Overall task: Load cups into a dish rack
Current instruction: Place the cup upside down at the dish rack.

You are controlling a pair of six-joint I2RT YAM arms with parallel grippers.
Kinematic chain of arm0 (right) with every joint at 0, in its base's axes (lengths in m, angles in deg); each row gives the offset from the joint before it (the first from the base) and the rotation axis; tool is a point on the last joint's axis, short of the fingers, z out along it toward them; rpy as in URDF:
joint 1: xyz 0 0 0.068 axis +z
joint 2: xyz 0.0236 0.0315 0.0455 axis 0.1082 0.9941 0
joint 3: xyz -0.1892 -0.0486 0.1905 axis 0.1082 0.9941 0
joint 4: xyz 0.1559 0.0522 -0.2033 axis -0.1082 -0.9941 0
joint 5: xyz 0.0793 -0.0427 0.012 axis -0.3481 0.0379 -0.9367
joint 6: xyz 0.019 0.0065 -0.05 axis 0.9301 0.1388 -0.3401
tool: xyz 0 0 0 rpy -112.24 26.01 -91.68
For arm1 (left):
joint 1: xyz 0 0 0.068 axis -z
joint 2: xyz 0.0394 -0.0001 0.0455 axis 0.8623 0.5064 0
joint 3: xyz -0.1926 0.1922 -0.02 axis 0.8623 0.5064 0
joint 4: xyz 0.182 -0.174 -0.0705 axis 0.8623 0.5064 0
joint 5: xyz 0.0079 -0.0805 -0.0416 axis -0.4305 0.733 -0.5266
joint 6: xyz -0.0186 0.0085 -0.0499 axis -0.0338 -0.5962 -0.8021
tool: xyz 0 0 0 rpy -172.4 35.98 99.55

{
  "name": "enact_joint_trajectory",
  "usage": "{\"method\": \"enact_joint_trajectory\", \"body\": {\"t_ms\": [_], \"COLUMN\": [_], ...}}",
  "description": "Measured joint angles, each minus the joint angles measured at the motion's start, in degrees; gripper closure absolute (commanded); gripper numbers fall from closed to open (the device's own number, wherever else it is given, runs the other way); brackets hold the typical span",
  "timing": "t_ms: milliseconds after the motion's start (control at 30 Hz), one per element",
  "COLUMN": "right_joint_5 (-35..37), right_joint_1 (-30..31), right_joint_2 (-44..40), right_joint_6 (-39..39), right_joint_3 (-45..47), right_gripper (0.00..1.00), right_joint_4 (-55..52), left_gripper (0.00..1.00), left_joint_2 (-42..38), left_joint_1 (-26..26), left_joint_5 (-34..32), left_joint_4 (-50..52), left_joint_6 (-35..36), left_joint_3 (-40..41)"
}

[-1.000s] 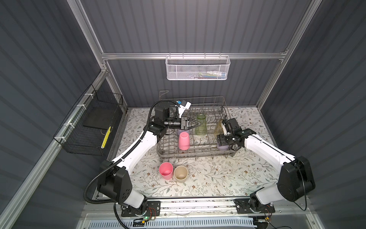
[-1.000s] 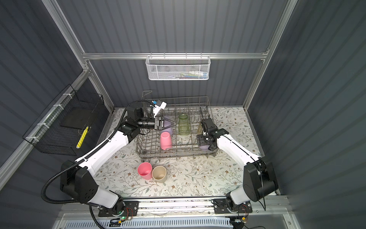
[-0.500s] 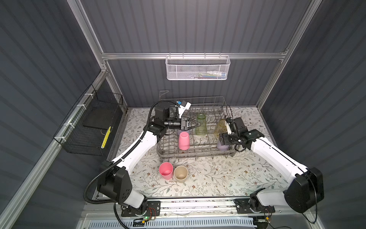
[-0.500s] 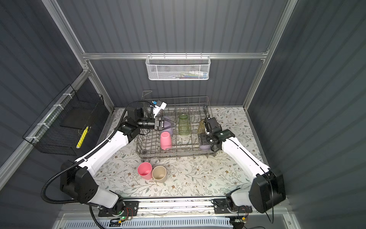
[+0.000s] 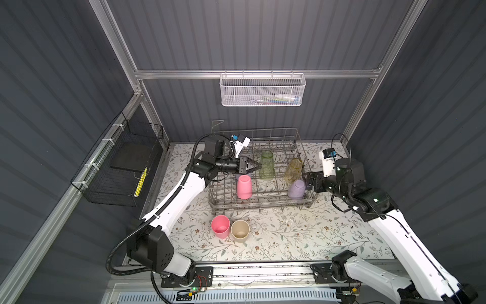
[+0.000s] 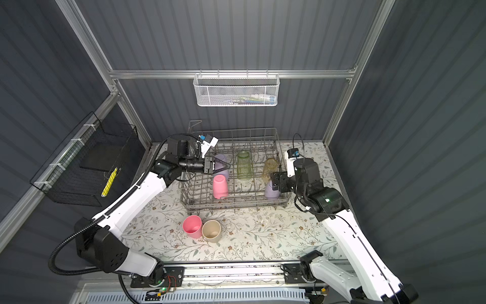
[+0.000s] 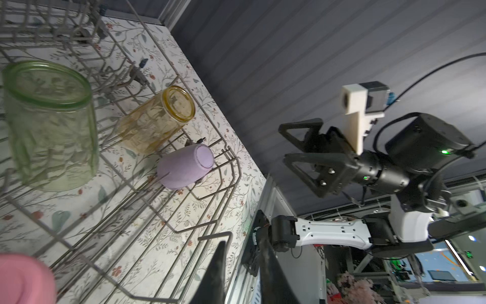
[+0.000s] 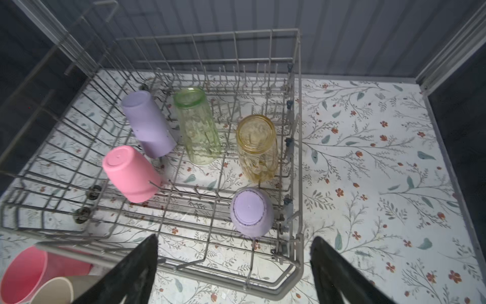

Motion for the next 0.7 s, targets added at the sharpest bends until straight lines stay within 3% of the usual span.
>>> {"method": "enact_joint_trajectory", "body": {"t_ms": [300,533,700], "right_joint_5": [-6.45,-11.13,-13.05], "right_joint_1": [0.28,1.09,1.46], "right_joint_2": [-1.79,-1.79,-1.4], "right_joint_6": [-0.42,-0.37,-0.35], "right_joint_3": [4.44,7.52,8.55], "right_gripper": [0.09,0.08,0.08], "right_joint_4": [2.8,5.49,7.26], "left_gripper": [0.76,0.76,0.76], "left_joint_2": [-12.98,-25.97,-30.4], "left_joint_1": [0.0,0.0,0.02], "left_joint_5": [-10.75,-18.95,-26.12], "left_joint_4": [18.99,27.28,32.83], "left_joint_6": [6.05,4.85,1.49], "left_joint_3": [0.39,8.33,15.41]}}
